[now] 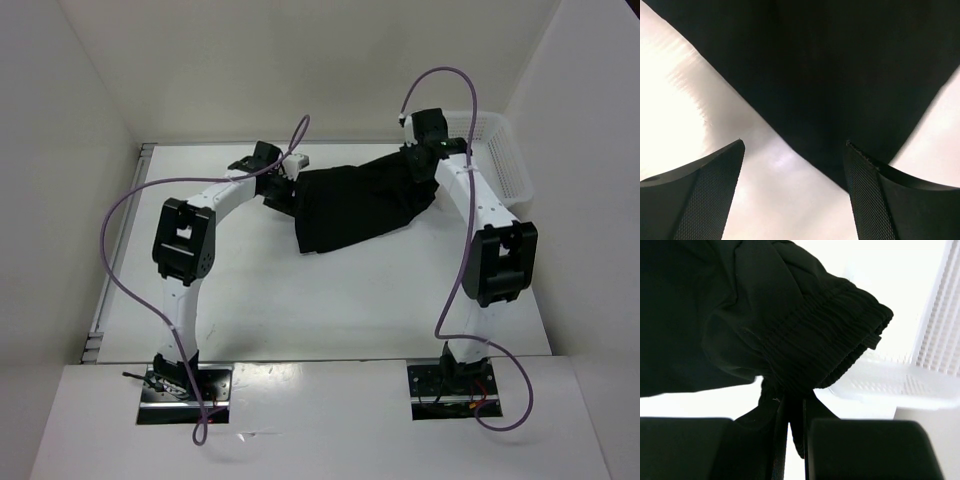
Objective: Fold and stack the shorts
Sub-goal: Fold the shorts
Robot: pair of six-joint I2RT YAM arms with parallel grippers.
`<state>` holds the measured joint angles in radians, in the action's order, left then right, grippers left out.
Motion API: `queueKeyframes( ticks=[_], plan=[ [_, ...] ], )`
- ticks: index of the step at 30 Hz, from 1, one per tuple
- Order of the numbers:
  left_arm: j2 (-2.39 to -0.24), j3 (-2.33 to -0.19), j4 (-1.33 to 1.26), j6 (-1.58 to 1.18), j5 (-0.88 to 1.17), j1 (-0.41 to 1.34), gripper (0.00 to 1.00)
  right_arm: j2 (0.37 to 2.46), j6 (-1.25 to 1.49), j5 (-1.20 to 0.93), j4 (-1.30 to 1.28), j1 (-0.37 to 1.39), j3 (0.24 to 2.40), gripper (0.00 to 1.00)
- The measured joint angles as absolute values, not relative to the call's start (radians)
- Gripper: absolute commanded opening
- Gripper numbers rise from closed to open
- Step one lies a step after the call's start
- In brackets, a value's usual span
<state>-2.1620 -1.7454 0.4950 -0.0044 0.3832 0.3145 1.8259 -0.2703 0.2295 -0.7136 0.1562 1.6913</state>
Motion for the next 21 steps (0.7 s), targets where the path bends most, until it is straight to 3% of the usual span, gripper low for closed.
queueKeyframes(
  ticks=[3, 6, 8, 9, 12, 16, 21],
  plan=[
    [-2.227, -1.752, 0.479, -0.004, 0.384, 0.299, 0.86, 1.858, -0.267, 0.242, -0.710, 0.183, 1.728, 0.00],
    [-2.267, -1.802, 0.455, -0.006, 0.388, 0.289, 0.79, 1.873, -0.257, 0.249, -0.715, 0.198, 1.729, 0.00],
    [-2.294, -1.839, 0.450, -0.007, 0.386, 0.292, 0.68, 1.877, -0.249, 0.257, -0.718, 0.207, 1.729, 0.00],
    [-2.313, -1.854, 0.448, -0.008, 0.386, 0.297, 0.56, 1.877, -0.242, 0.263, -0.719, 0.212, 1.729, 0.00],
    [-2.364, -1.908, 0.437, -0.006, 0.398, 0.310, 0.36, 1.877, -0.215, 0.284, -0.718, 0.255, 1.729, 0.00],
    [-2.401, -1.958, 0.442, -0.005, 0.416, 0.322, 0.17, 1.880, -0.161, 0.276, -0.727, 0.371, 1.738, 0.00],
    [-2.415, -1.976, 0.449, -0.006, 0.432, 0.329, 0.14, 1.939, -0.075, 0.243, -0.738, 0.485, 1.855, 0.00]
  ],
)
